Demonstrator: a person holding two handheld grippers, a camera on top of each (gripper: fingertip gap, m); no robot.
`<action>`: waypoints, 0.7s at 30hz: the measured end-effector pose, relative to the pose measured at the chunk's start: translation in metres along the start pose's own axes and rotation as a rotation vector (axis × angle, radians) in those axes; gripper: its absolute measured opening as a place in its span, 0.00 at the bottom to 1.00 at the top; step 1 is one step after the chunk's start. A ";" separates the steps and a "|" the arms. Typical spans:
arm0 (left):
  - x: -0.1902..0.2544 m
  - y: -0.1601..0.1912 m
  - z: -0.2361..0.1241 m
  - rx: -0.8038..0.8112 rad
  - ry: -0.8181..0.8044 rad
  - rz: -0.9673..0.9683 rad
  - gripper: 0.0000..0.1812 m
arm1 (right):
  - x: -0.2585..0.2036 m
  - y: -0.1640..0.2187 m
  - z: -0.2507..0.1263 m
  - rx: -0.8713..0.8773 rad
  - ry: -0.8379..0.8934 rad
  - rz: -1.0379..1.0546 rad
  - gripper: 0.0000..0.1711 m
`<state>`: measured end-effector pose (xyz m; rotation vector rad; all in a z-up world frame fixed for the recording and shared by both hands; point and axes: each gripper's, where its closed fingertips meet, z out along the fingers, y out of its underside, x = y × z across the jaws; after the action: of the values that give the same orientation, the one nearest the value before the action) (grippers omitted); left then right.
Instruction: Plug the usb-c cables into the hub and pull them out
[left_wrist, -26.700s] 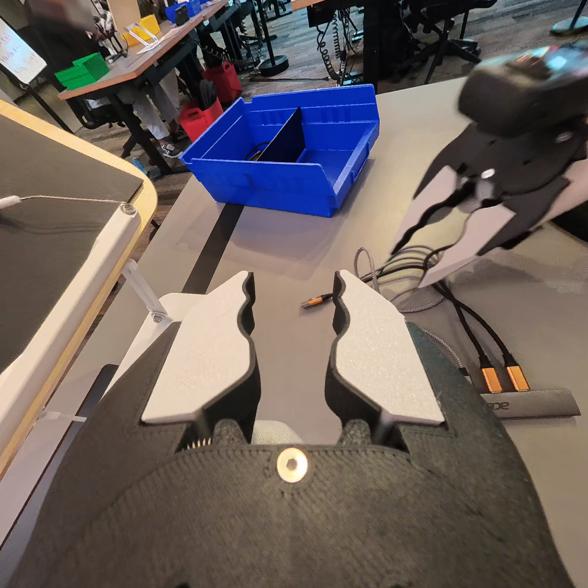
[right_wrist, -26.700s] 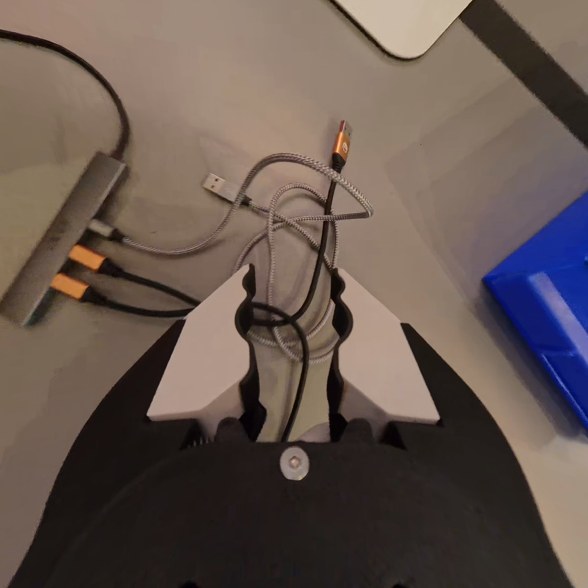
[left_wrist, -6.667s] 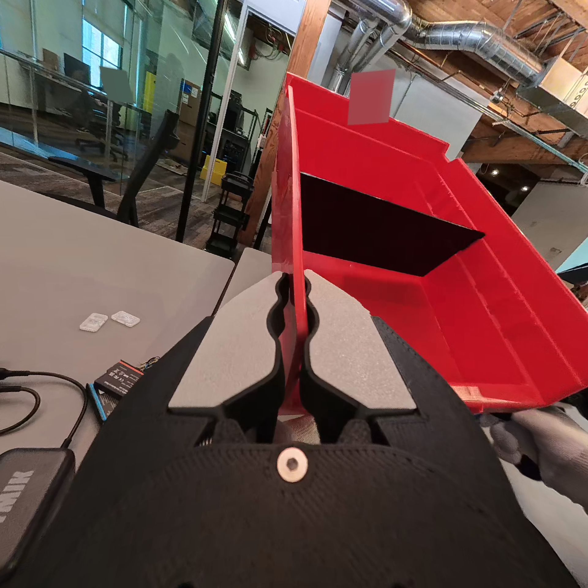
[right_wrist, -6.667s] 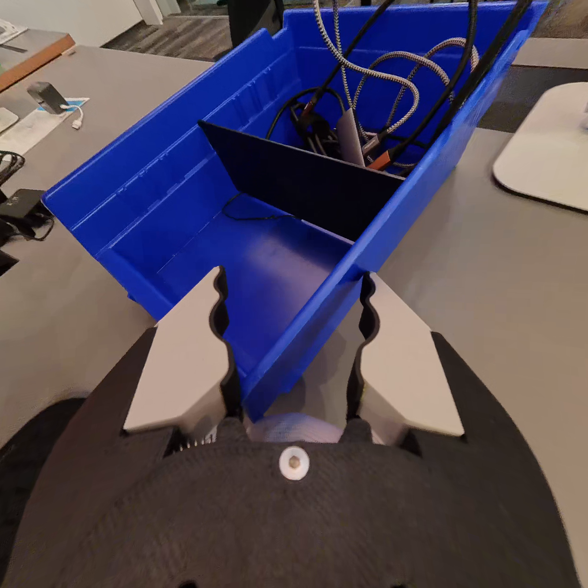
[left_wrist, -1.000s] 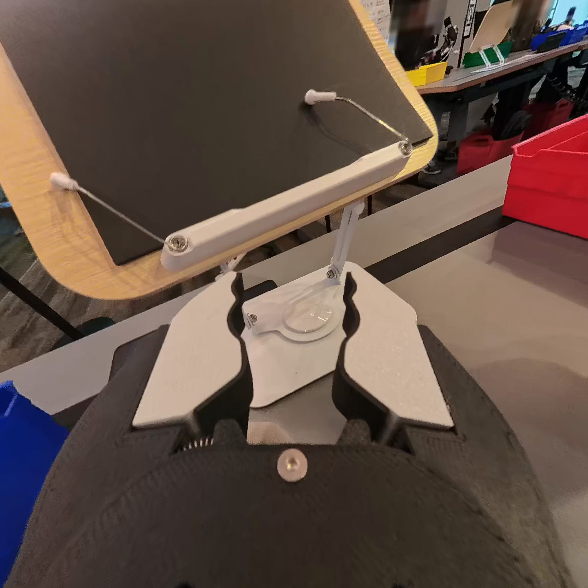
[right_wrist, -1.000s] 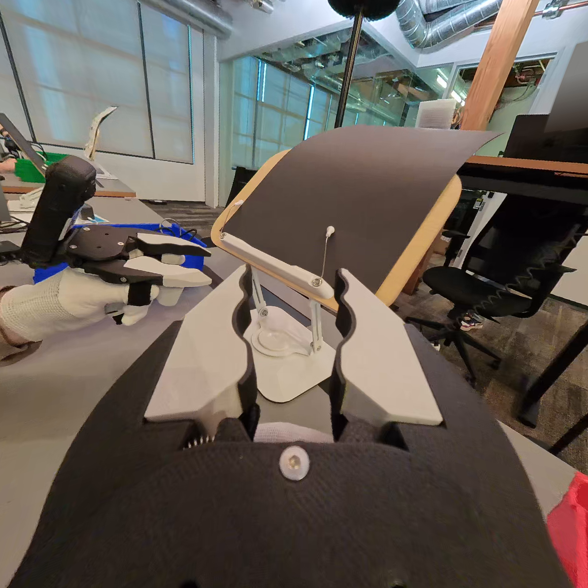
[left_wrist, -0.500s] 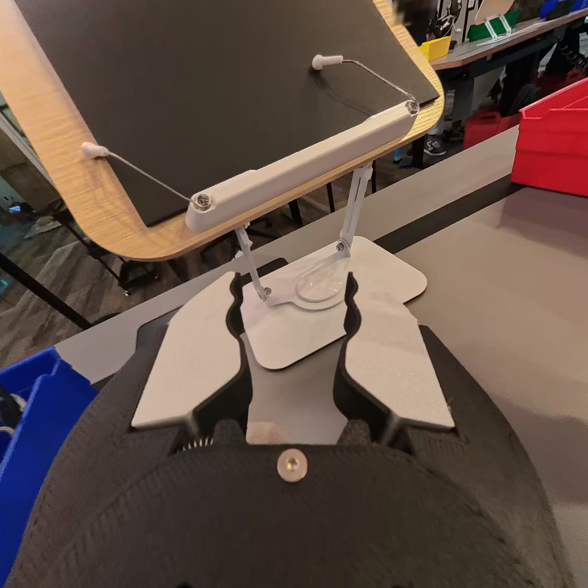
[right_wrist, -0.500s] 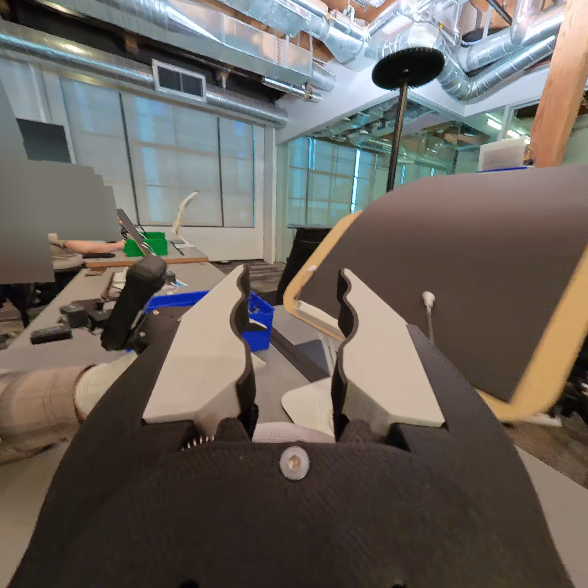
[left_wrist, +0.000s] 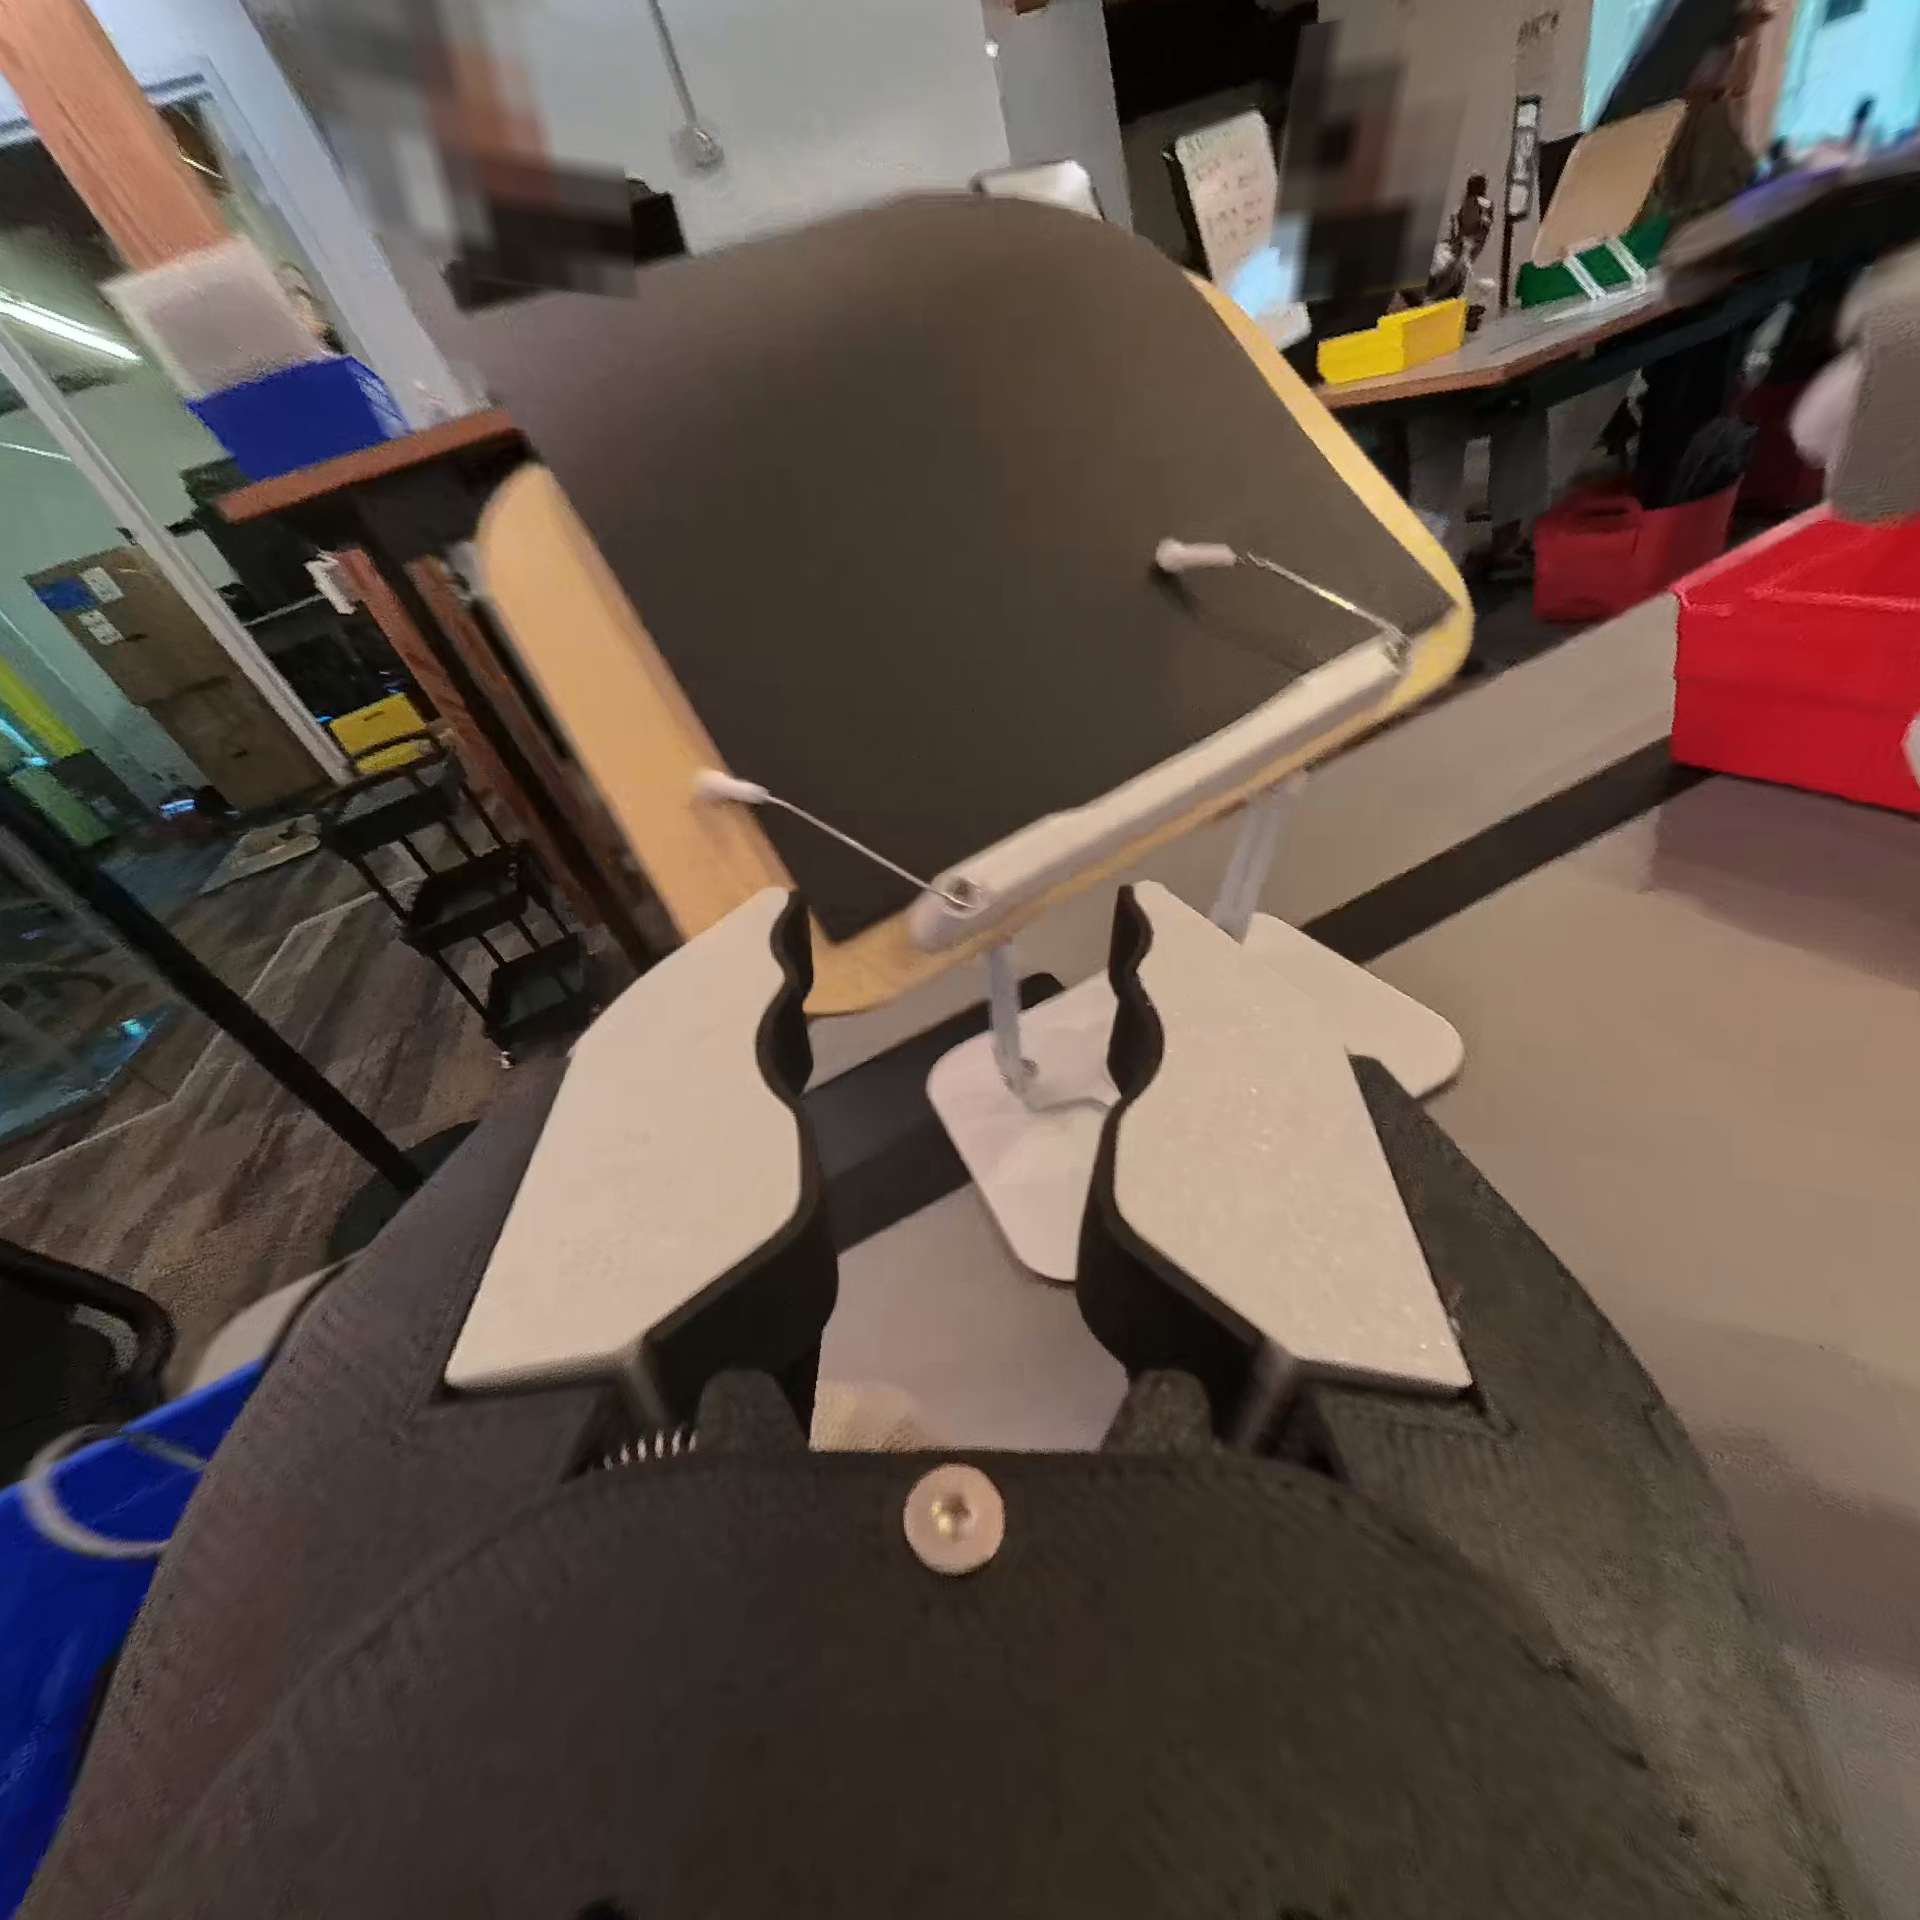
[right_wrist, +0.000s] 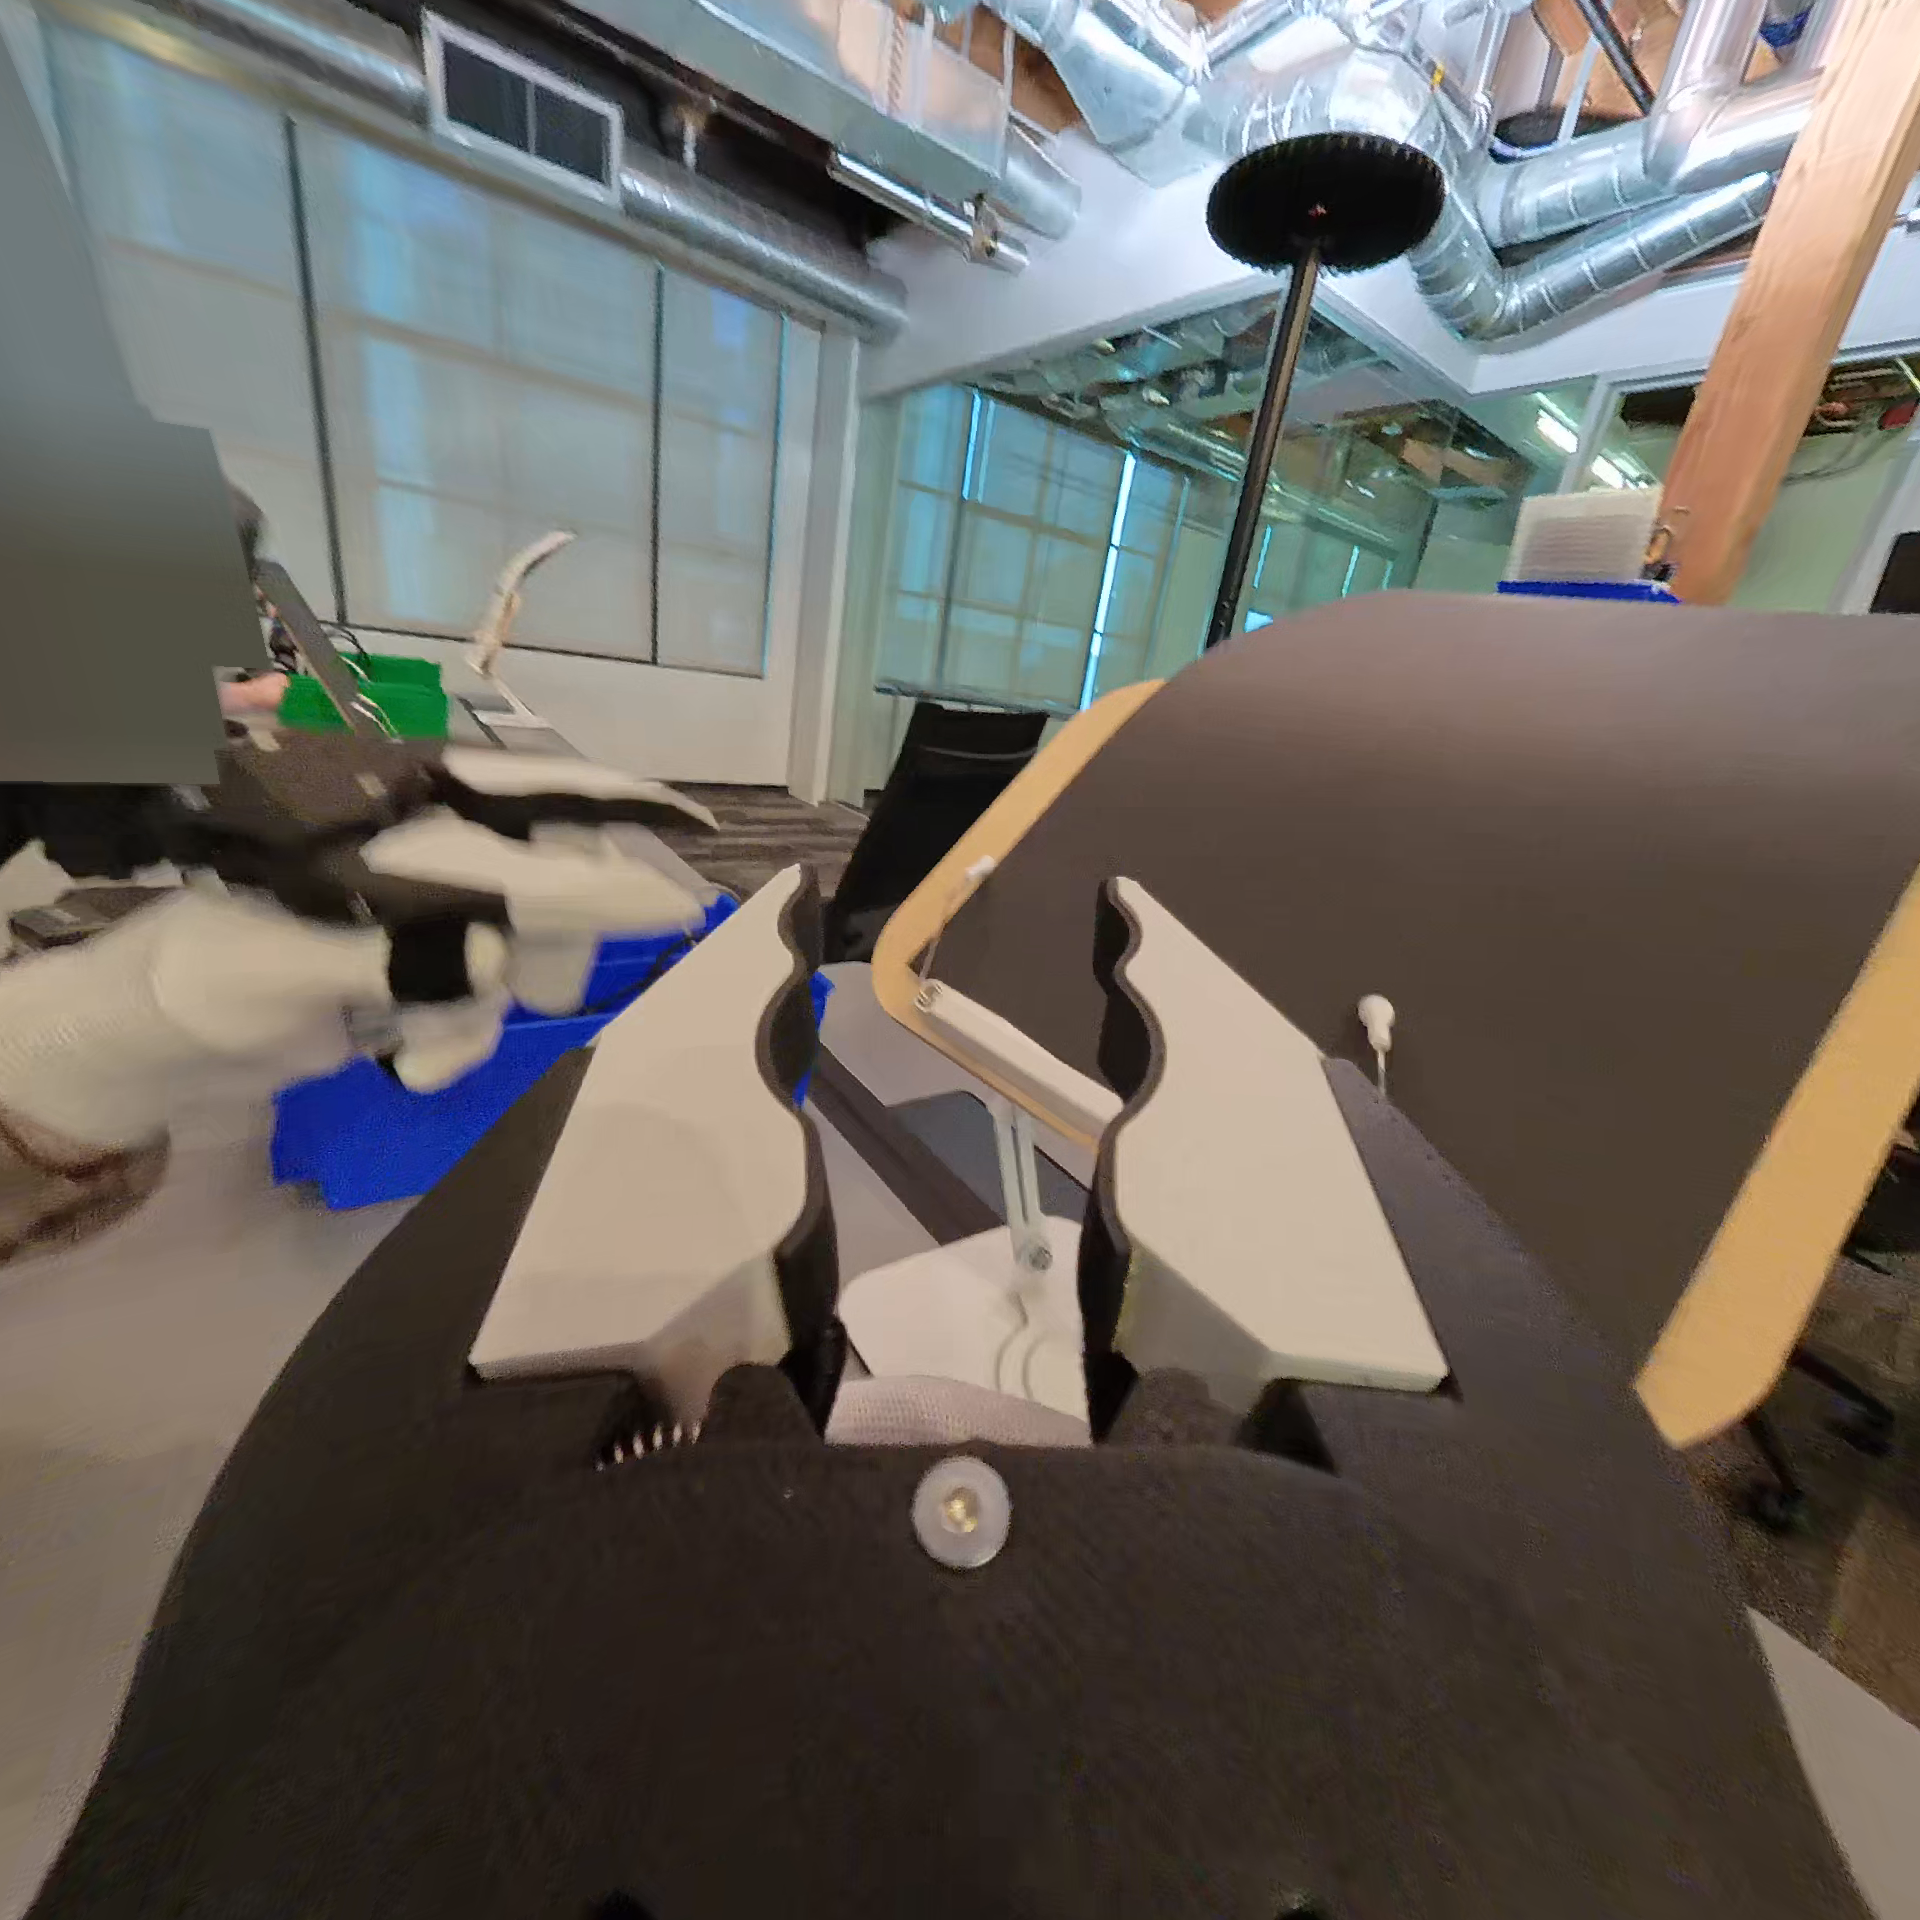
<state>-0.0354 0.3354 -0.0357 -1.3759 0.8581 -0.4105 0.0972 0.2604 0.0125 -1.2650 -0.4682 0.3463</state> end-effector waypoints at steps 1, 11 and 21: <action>-0.013 -0.009 -0.007 0.009 -0.015 -0.013 0.30 | 0.003 0.006 -0.001 -0.014 0.007 0.003 0.30; -0.157 0.062 -0.046 -0.336 -0.149 -0.282 0.25 | 0.000 0.033 0.003 -0.072 -0.034 0.006 0.28; -0.191 0.204 -0.042 -0.893 -0.028 -0.577 0.28 | 0.003 0.038 0.003 -0.068 -0.039 0.037 0.28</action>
<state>-0.2345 0.4805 -0.1744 -2.4727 0.6156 -0.4601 0.0985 0.2742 -0.0225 -1.3358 -0.4940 0.3895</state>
